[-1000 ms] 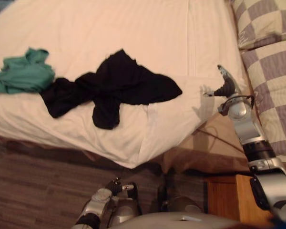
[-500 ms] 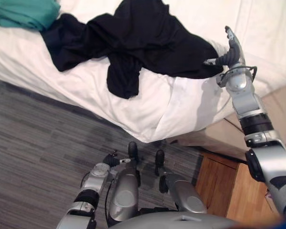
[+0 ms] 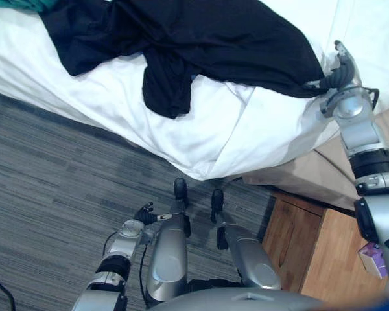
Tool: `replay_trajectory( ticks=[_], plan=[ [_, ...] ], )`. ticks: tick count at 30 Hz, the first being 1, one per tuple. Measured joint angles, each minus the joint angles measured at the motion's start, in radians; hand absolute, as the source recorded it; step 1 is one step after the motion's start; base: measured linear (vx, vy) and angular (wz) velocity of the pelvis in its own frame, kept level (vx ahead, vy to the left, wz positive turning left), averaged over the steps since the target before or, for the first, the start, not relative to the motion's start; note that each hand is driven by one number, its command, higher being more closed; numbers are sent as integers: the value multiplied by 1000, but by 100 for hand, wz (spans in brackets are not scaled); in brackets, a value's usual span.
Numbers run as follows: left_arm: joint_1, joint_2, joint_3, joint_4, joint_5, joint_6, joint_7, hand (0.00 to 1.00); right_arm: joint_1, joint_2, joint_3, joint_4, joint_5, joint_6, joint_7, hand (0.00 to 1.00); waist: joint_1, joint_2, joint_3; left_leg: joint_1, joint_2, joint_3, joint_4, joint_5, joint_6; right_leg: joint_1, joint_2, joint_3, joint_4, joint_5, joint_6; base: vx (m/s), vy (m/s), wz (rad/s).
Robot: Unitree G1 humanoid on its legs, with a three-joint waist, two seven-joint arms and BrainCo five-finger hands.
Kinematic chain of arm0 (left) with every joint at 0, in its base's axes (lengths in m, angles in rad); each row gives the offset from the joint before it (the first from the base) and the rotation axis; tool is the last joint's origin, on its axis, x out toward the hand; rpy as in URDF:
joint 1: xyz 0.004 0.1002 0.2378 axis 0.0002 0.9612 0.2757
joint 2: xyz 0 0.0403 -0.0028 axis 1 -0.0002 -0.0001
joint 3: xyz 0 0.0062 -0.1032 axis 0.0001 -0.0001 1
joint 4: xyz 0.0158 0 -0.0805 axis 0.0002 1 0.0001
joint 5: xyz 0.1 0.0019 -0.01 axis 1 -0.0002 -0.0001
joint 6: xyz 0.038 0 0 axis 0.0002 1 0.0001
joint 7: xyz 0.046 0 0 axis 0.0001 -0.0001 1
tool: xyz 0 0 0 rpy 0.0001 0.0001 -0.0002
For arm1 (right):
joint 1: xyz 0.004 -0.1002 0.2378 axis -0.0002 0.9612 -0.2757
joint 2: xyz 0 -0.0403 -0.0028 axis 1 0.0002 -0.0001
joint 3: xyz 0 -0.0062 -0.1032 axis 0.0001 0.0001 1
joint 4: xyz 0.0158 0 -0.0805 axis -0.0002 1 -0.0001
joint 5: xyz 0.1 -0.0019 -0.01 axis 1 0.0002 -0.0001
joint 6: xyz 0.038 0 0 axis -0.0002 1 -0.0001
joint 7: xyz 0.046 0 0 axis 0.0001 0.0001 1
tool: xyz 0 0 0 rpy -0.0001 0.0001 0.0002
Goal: Tidy the bed and pick cloth on bed and put in laundry
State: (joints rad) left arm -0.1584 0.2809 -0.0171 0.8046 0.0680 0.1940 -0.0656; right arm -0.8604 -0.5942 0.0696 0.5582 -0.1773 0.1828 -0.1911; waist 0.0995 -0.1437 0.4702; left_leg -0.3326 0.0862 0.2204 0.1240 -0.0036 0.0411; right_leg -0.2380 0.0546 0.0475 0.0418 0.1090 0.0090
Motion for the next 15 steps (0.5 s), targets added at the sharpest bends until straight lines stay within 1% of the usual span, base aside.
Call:
replay_trajectory(
  ticks=[2, 4, 6, 9, 13, 14, 15],
  plan=[
    [0, -1, 0, -1, 0, 0, 0, 0, 18, 0, -11, -27, 15, -12, -14, 0, 1, -2, 1, -1, 17, 9, 18, -13, 4, 1, 13, 7, 1, 15, 0, -42, -25, -24],
    [1, 0, 0, -4, 0, 0, 0, 0, 40, 0, -32, -69, 16, -17, -23, 0, 0, -15, 7, -2, 25, 19, 32, -25, 3, 3, 17, 21, 2, 16, 1, -28, -24, -20],
    [-3, 2, 12, -11, 0, 14, 1, 0, 63, 0, -44, -117, 11, -16, -28, 0, -6, -32, 14, -19, 38, 22, 69, -42, 1, 2, 24, 24, 0, 16, 1, -33, -42, -13],
    [-3, 6, 26, -32, 1, 20, 1, 0, 97, 0, -61, -145, 2, -12, -28, 0, -7, -43, 19, -37, 56, 22, 114, -59, -4, 4, 36, 25, 0, 16, 1, -34, -41, -6],
    [-3, 7, 29, -38, 2, 21, 1, 0, 114, 1, -64, -152, -44, -3, -28, 0, -3, -44, 18, -46, 66, 20, 137, -63, -7, 7, 42, 25, -1, 15, 0, -42, -31, -1],
    [-3, 10, 29, -39, 3, 25, 1, 0, 114, 1, -71, -154, -50, -3, -27, 0, -3, -48, 16, -59, 67, 20, 150, -65, -8, 7, 41, 25, -8, 7, -2, -36, -42, 2],
    [-2, 19, 30, -44, 3, 34, 1, 0, 114, 2, -77, -161, -77, -3, -26, 0, 0, -63, 17, -74, 65, 24, 176, -73, -9, 7, 35, 25, -14, -17, -13, -28, -47, 0]
  ],
)
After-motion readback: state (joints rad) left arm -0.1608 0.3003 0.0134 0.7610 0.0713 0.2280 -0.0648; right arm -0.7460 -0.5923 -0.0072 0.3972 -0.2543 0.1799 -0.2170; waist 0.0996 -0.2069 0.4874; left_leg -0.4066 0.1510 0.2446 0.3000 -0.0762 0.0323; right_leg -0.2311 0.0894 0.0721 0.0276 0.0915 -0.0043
